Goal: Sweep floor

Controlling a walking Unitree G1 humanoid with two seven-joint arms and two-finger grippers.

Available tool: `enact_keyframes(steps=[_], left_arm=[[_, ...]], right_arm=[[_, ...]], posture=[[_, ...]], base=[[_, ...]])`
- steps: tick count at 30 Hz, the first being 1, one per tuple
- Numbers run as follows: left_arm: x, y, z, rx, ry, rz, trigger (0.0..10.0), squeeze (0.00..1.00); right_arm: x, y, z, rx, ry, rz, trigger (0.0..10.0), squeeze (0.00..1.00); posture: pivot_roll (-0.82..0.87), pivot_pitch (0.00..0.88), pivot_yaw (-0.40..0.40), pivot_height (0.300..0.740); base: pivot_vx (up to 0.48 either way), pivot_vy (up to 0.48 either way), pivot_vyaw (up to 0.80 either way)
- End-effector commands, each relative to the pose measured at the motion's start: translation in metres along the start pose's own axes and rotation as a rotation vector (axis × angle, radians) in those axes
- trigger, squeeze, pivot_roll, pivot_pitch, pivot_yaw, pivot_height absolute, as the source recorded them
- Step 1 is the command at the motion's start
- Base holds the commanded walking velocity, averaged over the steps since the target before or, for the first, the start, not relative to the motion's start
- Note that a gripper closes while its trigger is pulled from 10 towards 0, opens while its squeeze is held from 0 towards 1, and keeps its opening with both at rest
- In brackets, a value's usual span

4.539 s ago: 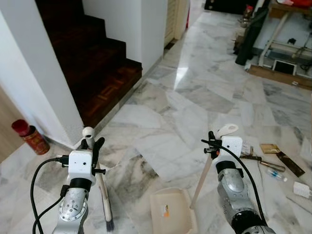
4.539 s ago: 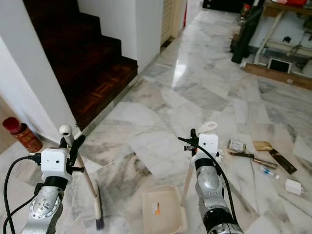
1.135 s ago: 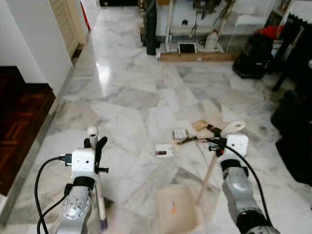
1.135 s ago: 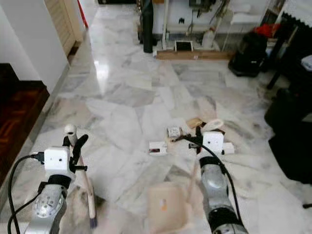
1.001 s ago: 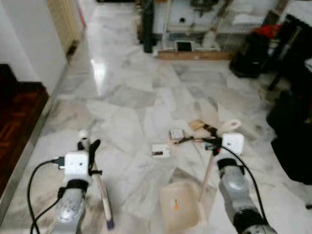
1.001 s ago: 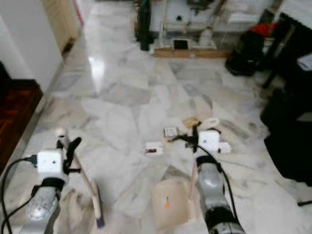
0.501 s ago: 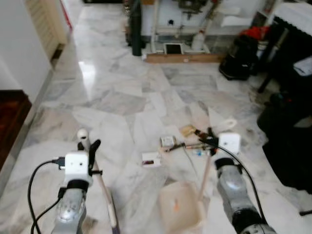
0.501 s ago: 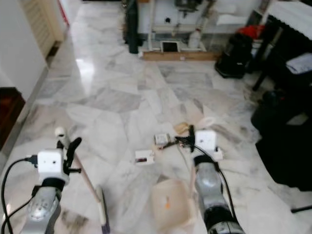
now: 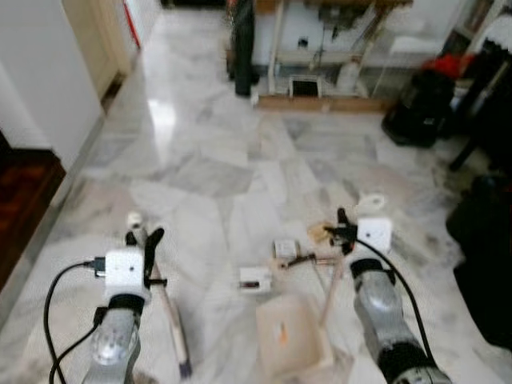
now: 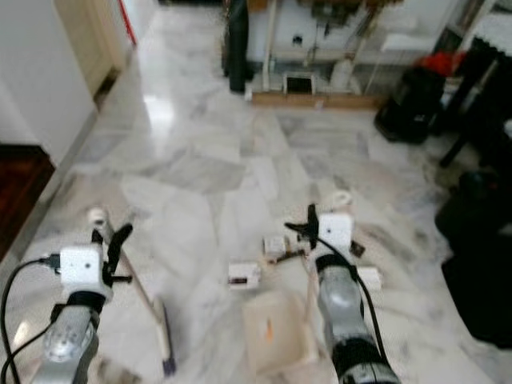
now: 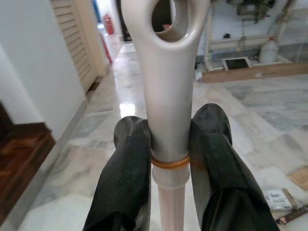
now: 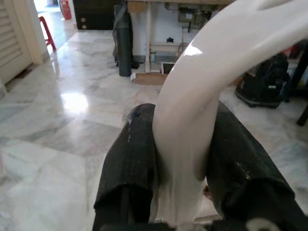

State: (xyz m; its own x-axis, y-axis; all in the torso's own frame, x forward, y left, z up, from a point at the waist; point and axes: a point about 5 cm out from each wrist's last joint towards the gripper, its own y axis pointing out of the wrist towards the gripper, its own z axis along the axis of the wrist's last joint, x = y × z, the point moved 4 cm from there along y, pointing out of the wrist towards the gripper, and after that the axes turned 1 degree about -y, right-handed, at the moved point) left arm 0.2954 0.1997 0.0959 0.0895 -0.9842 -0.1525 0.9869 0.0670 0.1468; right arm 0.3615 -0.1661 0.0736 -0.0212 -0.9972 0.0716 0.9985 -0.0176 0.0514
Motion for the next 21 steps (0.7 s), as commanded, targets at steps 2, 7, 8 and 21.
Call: enact_keyframes(steps=[2, 7, 8, 21], left_arm=[[0.0032, 0.0015, 0.0081, 0.040, -0.004, -0.009, 10.0, 0.00], [0.0031, 0.0017, 0.0084, 0.042, -0.004, -0.009, 10.0, 0.00], [0.0029, 0.0018, 0.0084, 0.042, -0.004, -0.010, 10.0, 0.00], [0.0032, 0.0024, 0.0090, 0.046, -0.003, -0.018, 10.0, 0.00]], right_arm=[[0.0073, 0.0016, 0.0055, 0.024, -0.004, -0.016, 10.0, 0.00], [0.0073, 0.0021, 0.0057, 0.024, -0.003, -0.017, 10.0, 0.00], [0.0074, 0.0024, 0.0063, 0.025, -0.002, -0.018, 10.0, 0.00], [0.0089, 0.0020, 0.0059, 0.026, -0.001, -0.029, 10.0, 0.00]], posture=[[0.12, 0.061, -0.024, 0.740], [0.12, 0.056, -0.023, 0.740], [0.12, 0.053, -0.022, 0.740], [0.12, 0.045, -0.019, 0.740]], base=[[0.330, 0.000, 0.00], [0.333, 0.000, 0.00], [0.330, 0.000, 0.00], [0.330, 0.000, 0.00]])
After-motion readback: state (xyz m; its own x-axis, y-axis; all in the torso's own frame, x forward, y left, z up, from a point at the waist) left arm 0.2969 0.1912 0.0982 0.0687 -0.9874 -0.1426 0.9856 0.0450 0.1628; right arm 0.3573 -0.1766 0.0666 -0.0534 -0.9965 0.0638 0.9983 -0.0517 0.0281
